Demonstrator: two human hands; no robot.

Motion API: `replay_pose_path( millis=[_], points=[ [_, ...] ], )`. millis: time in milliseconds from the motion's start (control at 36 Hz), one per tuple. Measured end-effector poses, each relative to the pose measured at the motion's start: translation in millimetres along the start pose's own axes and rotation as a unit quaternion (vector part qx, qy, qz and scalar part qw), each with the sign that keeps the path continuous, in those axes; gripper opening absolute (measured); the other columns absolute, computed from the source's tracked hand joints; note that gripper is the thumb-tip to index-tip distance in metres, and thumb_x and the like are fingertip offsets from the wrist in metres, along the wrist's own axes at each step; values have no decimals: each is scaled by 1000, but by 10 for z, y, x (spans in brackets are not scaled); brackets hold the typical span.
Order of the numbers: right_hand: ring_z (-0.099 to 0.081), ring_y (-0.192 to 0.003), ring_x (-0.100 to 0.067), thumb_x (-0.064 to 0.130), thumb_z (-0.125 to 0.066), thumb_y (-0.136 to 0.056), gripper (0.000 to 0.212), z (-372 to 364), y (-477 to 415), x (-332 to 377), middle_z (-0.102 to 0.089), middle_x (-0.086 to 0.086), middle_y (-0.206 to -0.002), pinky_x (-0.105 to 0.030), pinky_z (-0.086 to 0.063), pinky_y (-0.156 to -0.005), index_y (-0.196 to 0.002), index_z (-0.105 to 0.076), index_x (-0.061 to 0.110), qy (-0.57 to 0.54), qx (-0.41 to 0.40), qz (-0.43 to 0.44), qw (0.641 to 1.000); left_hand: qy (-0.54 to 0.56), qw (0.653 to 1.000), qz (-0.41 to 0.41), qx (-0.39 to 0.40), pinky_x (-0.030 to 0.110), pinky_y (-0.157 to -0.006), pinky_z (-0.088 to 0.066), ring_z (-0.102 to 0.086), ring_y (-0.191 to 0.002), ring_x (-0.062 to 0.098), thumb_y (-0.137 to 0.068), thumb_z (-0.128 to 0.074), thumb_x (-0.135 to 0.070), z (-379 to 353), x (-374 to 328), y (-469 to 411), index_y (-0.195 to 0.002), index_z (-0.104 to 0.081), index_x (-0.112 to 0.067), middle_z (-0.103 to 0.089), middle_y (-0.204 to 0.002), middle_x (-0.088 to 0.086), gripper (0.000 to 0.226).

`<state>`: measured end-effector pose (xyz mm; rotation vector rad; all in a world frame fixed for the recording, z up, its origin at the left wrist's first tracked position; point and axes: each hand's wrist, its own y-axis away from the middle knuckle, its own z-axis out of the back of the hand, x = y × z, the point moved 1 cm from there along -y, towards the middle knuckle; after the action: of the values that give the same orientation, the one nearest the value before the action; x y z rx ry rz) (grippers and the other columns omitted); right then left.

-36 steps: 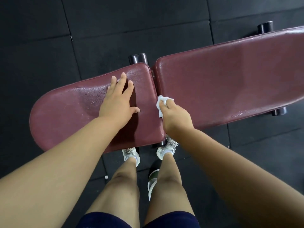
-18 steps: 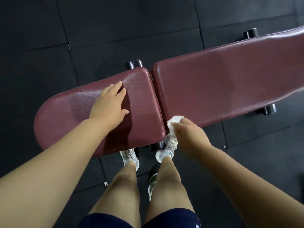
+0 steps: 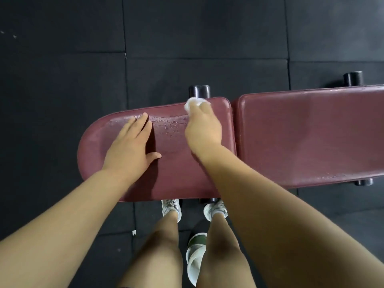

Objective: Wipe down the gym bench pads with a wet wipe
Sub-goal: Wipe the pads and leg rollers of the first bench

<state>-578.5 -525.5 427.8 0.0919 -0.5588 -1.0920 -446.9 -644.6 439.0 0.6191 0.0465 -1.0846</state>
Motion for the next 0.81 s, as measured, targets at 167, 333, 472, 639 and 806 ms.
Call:
replay_pose_path(
  millis=[167,333,472,639,806],
  points=[
    [-54,-93,-30,5,-48,-85,47,2,38,-82,-51,-5,-116,-35,-40,-64,-130,-49,21,92,57,152,982,21,1000,0,12,34,-118,-9,-2,-146,21,-82,-67,-37,-27,0,-12,-149,-22,-11,-6,-158,-3,84],
    [-50,-87,-29,11,-44,-91,40,338,-61,-605,-47,-8,-116,-32,-32,-64,-131,-47,18,102,-24,-22,994,6,999,11,38,37,-118,-2,7,-146,23,-88,-59,-39,-36,-52,-39,-151,-13,-13,6,-159,-4,82],
    [-55,-85,-27,1,-43,-83,32,-18,170,-240,-50,-2,-116,-30,-41,-66,-110,-50,16,11,-39,12,999,2,999,10,38,38,-118,-1,8,-145,24,-88,-58,-40,-53,-49,-31,-151,-12,-13,6,-159,-3,82],
    [-59,-70,-31,10,-53,-80,40,-80,542,-303,-61,-7,-96,-29,-29,-54,-120,-58,16,99,24,188,977,-12,999,33,23,36,-118,-10,1,-146,23,-87,-63,-37,-28,-115,-35,-150,-16,-15,2,-159,-6,82],
    [-53,-74,-32,8,-46,-90,44,132,400,-912,-54,-12,-95,-32,-34,-57,-134,-49,11,82,-87,-16,993,5,999,45,14,37,-115,-19,-3,-144,20,-86,-64,-40,-52,-279,36,-149,-21,-20,-3,-158,-9,79]
  ],
)
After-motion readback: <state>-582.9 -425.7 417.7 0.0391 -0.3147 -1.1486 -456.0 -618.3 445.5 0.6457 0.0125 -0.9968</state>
